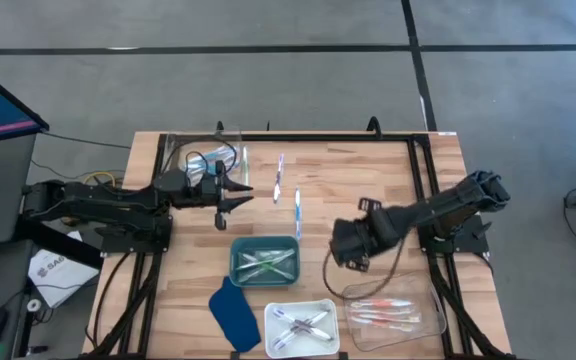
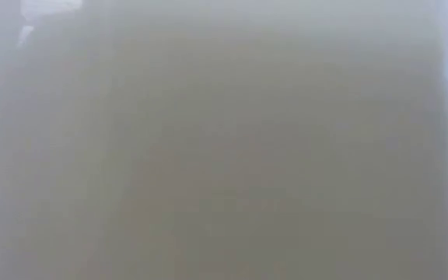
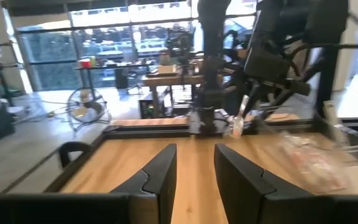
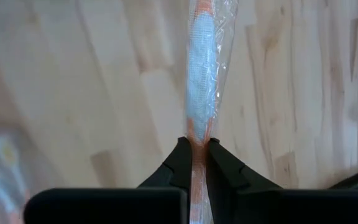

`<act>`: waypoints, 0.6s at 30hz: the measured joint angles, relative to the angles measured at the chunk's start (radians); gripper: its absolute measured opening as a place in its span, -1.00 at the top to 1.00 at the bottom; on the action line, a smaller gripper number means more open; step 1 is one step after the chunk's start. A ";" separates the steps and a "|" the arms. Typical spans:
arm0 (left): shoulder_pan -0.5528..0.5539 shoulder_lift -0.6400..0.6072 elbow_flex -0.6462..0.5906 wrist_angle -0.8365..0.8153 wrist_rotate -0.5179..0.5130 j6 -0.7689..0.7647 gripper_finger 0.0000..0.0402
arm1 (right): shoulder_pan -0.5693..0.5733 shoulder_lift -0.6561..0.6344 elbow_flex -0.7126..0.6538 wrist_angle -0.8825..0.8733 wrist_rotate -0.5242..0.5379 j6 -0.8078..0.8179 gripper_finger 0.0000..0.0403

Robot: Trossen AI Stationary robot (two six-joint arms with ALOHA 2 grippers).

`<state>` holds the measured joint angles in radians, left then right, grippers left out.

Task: Pick & Place Toothbrushes
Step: Put the orange toothbrush into the bottom transparent bin

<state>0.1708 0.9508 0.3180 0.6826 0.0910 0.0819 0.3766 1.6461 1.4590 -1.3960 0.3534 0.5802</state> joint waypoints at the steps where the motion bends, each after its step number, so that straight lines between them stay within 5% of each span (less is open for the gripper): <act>1: -0.011 0.000 0.000 0.002 0.000 -0.012 0.49 | 0.027 -0.007 0.000 -0.016 0.001 0.021 0.92; 18: -0.136 0.000 0.000 0.016 -0.016 -0.020 0.49 | 0.504 -0.088 -0.001 0.021 0.118 0.338 0.92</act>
<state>0.0345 0.9508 0.3180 0.6983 0.0754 0.0620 0.8805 1.5585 1.4575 -1.3747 0.4717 0.9178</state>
